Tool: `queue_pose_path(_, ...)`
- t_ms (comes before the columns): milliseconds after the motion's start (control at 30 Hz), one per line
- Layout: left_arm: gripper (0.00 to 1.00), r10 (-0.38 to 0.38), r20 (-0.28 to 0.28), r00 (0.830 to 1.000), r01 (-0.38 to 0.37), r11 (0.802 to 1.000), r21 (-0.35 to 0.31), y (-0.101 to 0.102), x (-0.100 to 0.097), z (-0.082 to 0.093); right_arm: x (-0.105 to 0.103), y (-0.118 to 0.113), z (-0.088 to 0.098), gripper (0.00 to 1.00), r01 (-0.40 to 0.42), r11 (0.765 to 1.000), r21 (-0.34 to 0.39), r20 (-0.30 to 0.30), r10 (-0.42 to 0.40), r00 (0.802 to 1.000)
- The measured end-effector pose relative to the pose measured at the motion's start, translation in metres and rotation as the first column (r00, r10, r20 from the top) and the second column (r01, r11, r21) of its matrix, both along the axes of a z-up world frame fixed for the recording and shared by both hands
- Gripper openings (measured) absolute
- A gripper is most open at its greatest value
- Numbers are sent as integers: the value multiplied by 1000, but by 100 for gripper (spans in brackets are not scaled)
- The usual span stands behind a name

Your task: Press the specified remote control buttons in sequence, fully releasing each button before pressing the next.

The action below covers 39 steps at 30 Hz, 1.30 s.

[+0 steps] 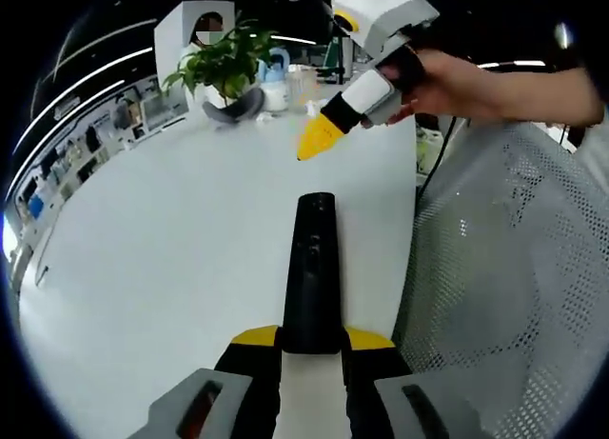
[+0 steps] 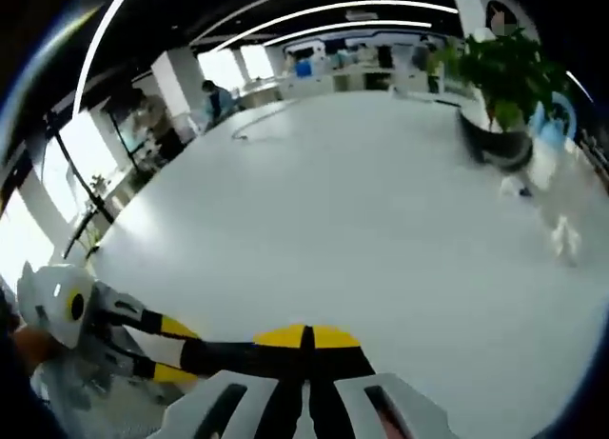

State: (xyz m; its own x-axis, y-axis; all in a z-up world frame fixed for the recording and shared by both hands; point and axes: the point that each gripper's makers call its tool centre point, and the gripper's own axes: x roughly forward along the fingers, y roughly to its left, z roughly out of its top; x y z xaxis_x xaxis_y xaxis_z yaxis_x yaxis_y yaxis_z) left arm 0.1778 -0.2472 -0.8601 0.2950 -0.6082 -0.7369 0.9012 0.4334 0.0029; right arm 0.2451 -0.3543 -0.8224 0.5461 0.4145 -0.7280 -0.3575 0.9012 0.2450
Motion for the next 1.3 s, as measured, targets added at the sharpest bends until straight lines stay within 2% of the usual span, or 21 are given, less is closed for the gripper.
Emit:
queue_pose_path(100, 24, -1, 6, 1000, 1, 1000, -2, -1, 0, 0, 1, 1, 3, 0, 2, 1000, 11, 1, -2, 1000)
queue_pose_path(167, 24, -3, 11, 1000, 3, 1000, -5, -1, 0, 0, -11, 1, -10, 0, -12, 1000, 1, -87, 12, 996)
queue_pose_path(300, 24, -4, 30, 1000, 4, 1000, -2, -2, -1, 0, -8, 5, -16, 0, -65, 996, -55, -56, 62, 997)
queue_pose_path(367, 24, -6, 29, 1000, 6, 1000, -2, -2, 0, 0, -13, 5, -24, 0, -95, 992, -88, -89, 87, 992)
queue_pose_path(433, 24, -6, 25, 1000, 7, 1000, -8, -2, 0, 0, -13, 9, -23, 0, -105, 991, -80, -81, 99, 992)
queue_pose_path(533, 24, 0, 13, 1000, 1, 1000, -19, -2, 1, -1, -9, 10, -20, 0, -134, 985, -110, -25, 132, 991)
queue_pose_path(633, 24, -1, 15, 1000, 1, 1000, -20, -2, 0, 0, -15, 11, -30, 0, -159, 979, -128, -85, 149, 985)
queue_pose_path(700, 24, -1, 15, 1000, 2, 1000, -19, -2, 0, 0, -13, 11, -25, 0, -155, 978, -138, -54, 149, 987)
queue_pose_path(833, 24, 10, 4, 1000, -10, 999, -38, -1, 1, -1, -11, 10, -26, 0, -162, 972, -172, -35, 158, 987)
queue_pose_path(1033, 24, 2, 12, 1000, -1, 999, -49, -2, 1, 1, -12, 9, -27, 0, -162, 974, -156, -13, 162, 987)
queue_pose_path(1300, 25, -3, 22, 1000, 5, 998, -60, -5, 3, 1, -12, 10, -28, 0, -191, 964, -185, 4, 195, 981)
